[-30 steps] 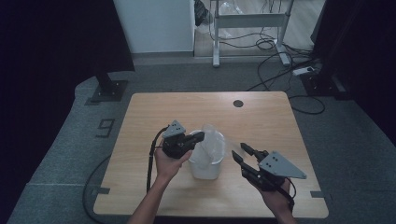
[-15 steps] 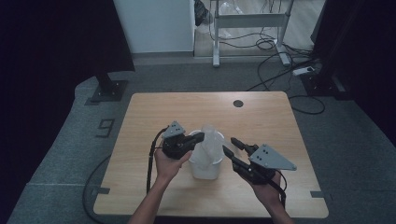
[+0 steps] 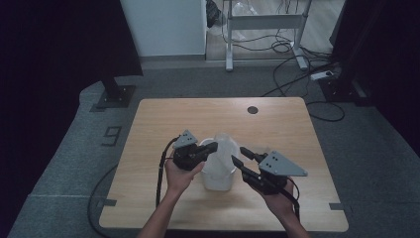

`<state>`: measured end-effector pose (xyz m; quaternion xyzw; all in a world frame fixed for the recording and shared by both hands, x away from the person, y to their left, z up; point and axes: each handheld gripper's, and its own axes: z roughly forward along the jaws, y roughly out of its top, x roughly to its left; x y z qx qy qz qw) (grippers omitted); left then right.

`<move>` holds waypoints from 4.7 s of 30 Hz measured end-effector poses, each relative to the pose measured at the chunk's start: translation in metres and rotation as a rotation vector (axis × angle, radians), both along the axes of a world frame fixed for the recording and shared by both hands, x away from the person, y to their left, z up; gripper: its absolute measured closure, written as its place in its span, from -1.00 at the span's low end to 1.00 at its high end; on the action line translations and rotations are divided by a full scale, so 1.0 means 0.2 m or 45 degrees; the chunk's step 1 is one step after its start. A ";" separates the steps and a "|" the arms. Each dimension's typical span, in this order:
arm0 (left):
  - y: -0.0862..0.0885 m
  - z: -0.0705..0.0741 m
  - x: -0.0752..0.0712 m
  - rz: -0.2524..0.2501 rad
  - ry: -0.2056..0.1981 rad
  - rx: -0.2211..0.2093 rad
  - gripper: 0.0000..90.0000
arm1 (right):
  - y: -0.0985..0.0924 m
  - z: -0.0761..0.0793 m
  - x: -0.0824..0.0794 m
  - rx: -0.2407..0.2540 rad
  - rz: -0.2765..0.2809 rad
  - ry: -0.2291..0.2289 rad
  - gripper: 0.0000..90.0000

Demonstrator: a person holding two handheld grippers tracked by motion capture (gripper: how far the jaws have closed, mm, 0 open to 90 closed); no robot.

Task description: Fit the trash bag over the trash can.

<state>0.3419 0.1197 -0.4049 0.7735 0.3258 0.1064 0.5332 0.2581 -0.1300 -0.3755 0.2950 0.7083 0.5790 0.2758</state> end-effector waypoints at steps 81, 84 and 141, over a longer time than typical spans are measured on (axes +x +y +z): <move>0.30 -0.11 -0.17 0.128 -0.071 -0.129 1.00 | -0.08 -0.31 -0.02 -0.098 -0.077 0.006 0.98; 0.30 -0.11 -0.17 0.128 -0.071 -0.131 1.00 | -0.09 -0.32 -0.03 -0.099 -0.072 0.001 0.98; 0.20 -0.04 -0.06 0.155 -0.046 -0.053 0.99 | -0.17 -0.36 -0.03 -0.123 -0.081 0.015 0.98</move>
